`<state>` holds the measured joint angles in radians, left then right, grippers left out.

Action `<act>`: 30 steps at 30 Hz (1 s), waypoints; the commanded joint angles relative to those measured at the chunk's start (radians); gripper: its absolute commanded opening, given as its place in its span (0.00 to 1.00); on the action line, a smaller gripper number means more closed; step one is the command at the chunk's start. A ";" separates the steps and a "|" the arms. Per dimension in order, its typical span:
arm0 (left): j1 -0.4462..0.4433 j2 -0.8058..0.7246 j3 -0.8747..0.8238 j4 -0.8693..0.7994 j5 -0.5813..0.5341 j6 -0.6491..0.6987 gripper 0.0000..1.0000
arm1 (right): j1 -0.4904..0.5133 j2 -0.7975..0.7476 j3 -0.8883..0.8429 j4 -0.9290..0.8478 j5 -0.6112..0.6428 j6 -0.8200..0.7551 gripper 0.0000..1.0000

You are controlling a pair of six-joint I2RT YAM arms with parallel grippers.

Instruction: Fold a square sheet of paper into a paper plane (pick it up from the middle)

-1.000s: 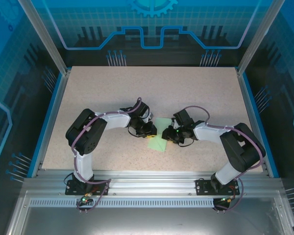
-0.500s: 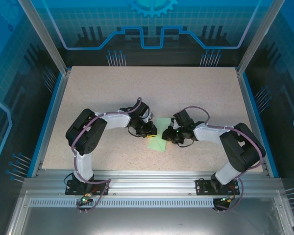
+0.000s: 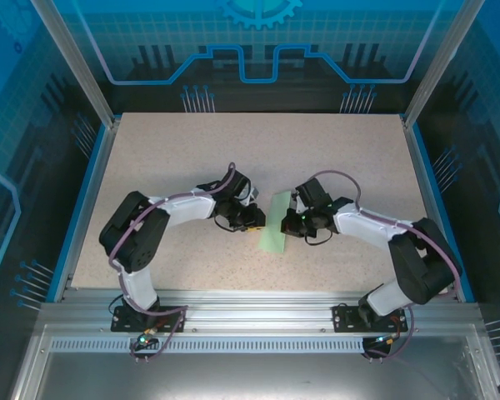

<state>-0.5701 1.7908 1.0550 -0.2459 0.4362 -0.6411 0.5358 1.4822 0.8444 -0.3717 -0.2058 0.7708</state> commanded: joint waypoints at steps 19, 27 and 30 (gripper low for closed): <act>0.126 -0.428 -0.235 -0.018 -0.421 -0.144 0.27 | 0.359 0.497 0.779 -0.950 0.761 -0.062 0.13; 0.158 -0.515 -0.284 -0.045 -0.461 -0.141 0.32 | 0.382 0.521 0.734 -0.588 0.331 -0.149 0.42; 0.158 -0.496 -0.277 -0.033 -0.405 -0.117 0.34 | 0.339 0.382 0.596 -0.431 0.214 -0.149 0.51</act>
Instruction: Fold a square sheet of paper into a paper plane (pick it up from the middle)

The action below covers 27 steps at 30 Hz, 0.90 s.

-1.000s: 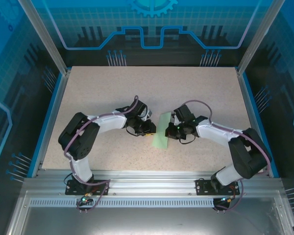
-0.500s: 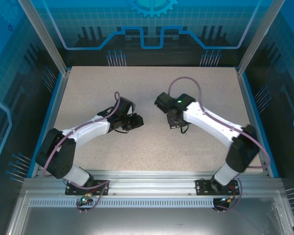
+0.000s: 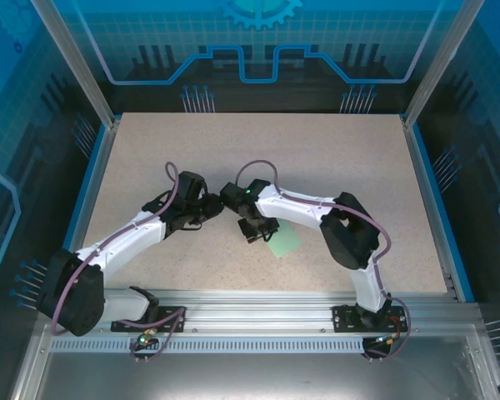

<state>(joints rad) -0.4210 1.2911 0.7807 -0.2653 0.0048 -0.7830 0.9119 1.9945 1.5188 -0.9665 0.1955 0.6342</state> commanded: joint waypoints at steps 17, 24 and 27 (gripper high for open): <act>-0.151 0.408 0.168 0.087 0.356 -0.003 0.45 | -0.481 -0.403 -0.552 0.507 -0.453 -0.062 0.51; -0.151 0.477 0.198 0.091 0.372 -0.001 0.46 | -0.472 -0.308 -0.550 0.532 -0.484 -0.072 0.49; -0.150 0.505 0.226 0.100 0.394 0.004 0.46 | -0.469 -0.303 -0.562 0.538 -0.482 -0.070 0.48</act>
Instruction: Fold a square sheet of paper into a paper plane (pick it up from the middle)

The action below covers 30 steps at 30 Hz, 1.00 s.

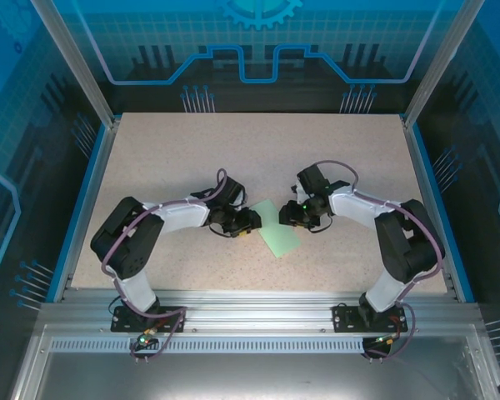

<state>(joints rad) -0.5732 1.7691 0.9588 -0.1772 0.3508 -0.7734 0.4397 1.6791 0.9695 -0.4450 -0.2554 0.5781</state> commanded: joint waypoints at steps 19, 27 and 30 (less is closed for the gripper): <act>0.003 0.159 0.198 -0.051 0.058 0.056 0.44 | 0.040 -0.112 -0.178 0.046 -0.069 0.038 0.48; 0.003 0.072 0.147 -0.105 -0.023 0.049 0.46 | 0.042 -0.140 -0.166 0.024 -0.008 0.039 0.48; 0.004 0.045 0.101 -0.093 -0.035 0.022 0.52 | 0.029 -0.145 -0.145 0.020 0.002 0.032 0.49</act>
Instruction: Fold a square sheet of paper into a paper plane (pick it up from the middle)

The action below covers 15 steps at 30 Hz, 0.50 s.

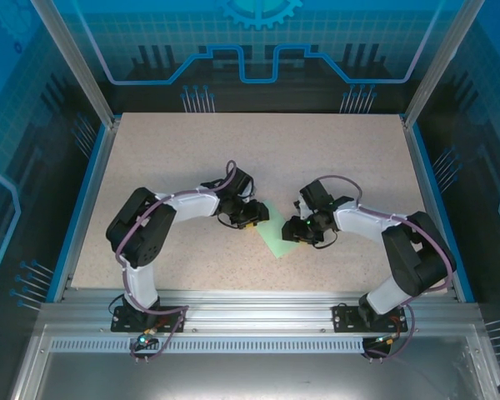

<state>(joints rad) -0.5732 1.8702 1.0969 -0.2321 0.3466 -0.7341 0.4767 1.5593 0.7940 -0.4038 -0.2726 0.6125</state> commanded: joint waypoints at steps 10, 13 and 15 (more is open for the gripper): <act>0.003 -0.020 -0.028 0.001 -0.014 -0.042 0.53 | -0.025 -0.003 0.038 -0.007 0.035 0.000 0.51; 0.004 0.002 -0.003 0.000 -0.001 -0.032 0.53 | -0.033 0.002 0.028 -0.001 0.032 -0.003 0.51; 0.004 0.016 0.012 0.009 0.016 -0.024 0.53 | -0.039 0.001 0.018 0.004 0.025 -0.002 0.51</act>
<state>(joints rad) -0.5732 1.8553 1.0676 -0.2291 0.3325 -0.7609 0.4541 1.5578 0.8246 -0.4057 -0.2436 0.6121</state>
